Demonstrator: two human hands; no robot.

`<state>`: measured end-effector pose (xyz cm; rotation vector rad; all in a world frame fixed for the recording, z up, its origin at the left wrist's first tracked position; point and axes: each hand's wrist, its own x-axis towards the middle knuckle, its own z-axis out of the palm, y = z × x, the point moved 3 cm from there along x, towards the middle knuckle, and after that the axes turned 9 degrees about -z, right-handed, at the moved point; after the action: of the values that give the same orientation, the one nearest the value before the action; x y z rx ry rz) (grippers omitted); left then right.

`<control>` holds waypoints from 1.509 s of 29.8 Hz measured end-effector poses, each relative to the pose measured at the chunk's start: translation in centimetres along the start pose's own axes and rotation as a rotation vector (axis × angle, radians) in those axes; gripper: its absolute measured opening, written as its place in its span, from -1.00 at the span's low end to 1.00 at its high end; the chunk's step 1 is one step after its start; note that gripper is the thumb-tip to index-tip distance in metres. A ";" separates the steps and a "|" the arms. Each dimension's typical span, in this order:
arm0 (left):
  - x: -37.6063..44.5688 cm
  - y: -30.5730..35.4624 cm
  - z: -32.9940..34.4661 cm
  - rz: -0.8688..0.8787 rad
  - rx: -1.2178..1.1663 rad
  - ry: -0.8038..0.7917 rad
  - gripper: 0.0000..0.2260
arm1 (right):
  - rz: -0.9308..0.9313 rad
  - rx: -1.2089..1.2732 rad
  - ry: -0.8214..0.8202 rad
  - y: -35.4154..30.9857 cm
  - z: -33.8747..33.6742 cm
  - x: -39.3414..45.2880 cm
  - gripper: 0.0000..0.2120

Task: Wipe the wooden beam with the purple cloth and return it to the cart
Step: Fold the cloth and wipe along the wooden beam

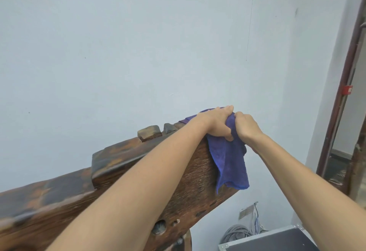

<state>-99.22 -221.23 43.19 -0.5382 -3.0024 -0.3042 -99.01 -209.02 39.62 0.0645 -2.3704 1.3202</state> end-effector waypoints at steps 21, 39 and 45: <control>-13.6 -6.2 0.4 -0.079 0.220 0.313 -0.19 | 0.137 0.195 -0.219 -2.6 -4.1 -13.9 -0.84; -21.1 -6.4 -2.3 -0.207 -0.342 0.427 -0.87 | -0.154 0.395 -0.080 -12.1 -7.6 -20.9 -0.63; -22.3 -5.1 -3.7 -0.269 -0.964 0.286 -0.78 | -0.135 0.354 0.029 -11.6 -10.2 -20.5 -0.67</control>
<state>-79.99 -234.17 43.40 -0.0916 -2.4650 -1.6986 -74.11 -210.33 45.76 0.3007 -2.0435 1.6429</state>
